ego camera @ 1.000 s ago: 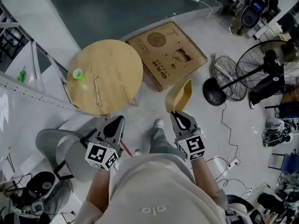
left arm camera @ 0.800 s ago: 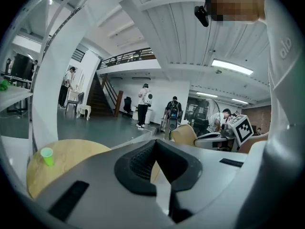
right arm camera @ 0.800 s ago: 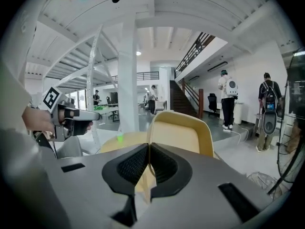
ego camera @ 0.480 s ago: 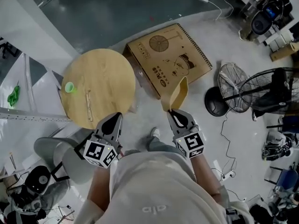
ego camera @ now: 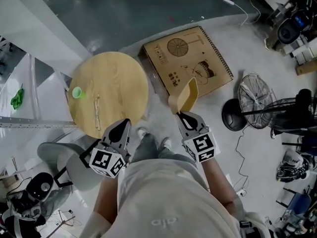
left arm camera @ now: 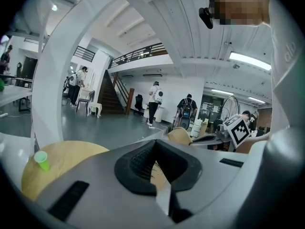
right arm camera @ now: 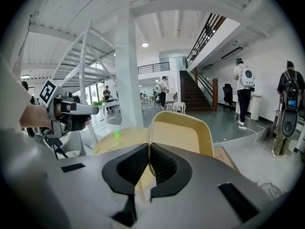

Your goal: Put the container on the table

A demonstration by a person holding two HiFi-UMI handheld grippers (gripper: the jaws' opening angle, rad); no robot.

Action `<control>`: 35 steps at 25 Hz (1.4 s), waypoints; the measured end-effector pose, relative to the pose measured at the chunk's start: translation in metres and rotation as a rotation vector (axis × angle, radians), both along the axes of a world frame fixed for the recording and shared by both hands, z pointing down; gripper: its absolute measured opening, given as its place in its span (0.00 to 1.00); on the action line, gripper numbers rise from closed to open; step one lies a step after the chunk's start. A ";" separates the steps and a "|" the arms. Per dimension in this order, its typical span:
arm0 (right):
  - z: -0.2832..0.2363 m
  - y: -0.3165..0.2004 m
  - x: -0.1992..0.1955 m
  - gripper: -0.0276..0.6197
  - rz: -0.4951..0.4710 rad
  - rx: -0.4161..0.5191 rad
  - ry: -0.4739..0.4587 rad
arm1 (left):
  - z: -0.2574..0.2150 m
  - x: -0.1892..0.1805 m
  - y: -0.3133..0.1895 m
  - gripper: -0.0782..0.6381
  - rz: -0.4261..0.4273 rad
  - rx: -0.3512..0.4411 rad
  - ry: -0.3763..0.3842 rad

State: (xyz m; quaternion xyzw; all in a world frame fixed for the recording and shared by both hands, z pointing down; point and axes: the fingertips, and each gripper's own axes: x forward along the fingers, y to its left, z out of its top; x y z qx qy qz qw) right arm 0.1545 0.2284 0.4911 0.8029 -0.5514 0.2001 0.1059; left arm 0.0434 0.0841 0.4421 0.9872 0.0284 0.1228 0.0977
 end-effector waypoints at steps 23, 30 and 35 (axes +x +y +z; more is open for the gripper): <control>0.084 -0.253 0.037 0.10 -0.248 -0.272 0.019 | 0.035 -0.018 -0.197 0.13 -0.170 -0.054 -0.024; 0.117 -0.312 0.045 0.10 -0.330 -0.353 0.018 | 0.041 -0.048 -0.234 0.13 -0.314 -0.104 -0.045; 0.146 -0.344 0.047 0.10 -0.399 -0.420 0.014 | 0.048 -0.066 -0.249 0.13 -0.405 -0.114 -0.067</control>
